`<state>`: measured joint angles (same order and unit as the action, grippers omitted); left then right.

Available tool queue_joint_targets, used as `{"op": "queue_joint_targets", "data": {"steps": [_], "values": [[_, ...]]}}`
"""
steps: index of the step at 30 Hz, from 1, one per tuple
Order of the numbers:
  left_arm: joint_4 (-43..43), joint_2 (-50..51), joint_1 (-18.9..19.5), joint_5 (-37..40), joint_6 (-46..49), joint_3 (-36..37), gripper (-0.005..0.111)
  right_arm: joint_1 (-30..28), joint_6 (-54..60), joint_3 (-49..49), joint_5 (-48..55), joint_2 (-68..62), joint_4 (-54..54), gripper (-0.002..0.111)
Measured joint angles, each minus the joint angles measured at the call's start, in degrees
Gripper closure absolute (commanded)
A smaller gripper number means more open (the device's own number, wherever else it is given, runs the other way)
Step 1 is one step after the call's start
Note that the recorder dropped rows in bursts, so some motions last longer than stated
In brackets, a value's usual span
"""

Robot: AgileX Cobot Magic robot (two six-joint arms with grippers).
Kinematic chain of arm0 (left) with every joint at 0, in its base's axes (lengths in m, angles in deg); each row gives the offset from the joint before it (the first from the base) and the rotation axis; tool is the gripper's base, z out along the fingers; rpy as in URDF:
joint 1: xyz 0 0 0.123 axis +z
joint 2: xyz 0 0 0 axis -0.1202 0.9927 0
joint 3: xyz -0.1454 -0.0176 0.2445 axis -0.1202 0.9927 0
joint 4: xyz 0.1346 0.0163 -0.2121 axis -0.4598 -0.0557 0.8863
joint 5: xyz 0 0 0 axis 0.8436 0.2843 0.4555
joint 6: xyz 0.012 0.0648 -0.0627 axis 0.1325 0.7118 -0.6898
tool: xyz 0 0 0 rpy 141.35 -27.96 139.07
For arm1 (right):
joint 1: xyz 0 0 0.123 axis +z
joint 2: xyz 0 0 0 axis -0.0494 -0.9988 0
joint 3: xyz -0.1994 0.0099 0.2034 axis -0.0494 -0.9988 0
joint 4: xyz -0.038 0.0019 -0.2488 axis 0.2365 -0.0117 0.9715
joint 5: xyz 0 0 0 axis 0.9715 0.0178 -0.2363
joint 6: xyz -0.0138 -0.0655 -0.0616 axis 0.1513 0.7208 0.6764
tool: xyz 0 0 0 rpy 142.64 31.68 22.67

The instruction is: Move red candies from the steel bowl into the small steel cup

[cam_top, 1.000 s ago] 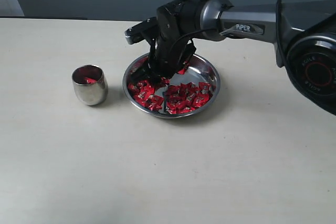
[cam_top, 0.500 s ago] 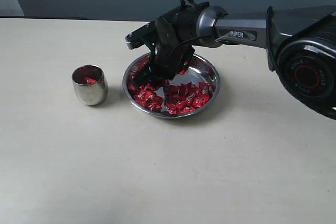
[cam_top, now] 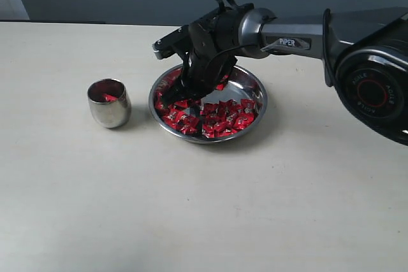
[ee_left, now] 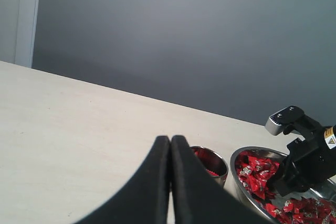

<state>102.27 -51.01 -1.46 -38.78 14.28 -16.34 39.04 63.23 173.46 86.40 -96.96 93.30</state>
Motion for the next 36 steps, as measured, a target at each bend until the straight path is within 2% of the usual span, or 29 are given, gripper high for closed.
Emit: {"op": "queue_joint_targets", "data": {"steps": [17, 20, 25, 36], "values": [[0.0, 0.0, 0.0, 0.0, 0.0, 0.0, 0.106, 0.0, 0.0, 0.0, -1.0, 6.6, -5.8, 0.109], [0.0, 0.0, 0.0, 0.0, 0.0, 0.0, 0.106, 0.0, 0.0, 0.0, 0.8, 6.3, -5.8, 0.098], [0.0, 0.0, 0.0, 0.0, 0.0, 0.0, 0.106, 0.0, 0.7, 0.0, 1.7, 4.0, -5.9, 0.069], [0.0, 0.0, 0.0, 0.0, 0.0, 0.0, 0.106, 0.0, 1.1, 0.0, 1.0, -0.1, -3.2, 0.068]]}}
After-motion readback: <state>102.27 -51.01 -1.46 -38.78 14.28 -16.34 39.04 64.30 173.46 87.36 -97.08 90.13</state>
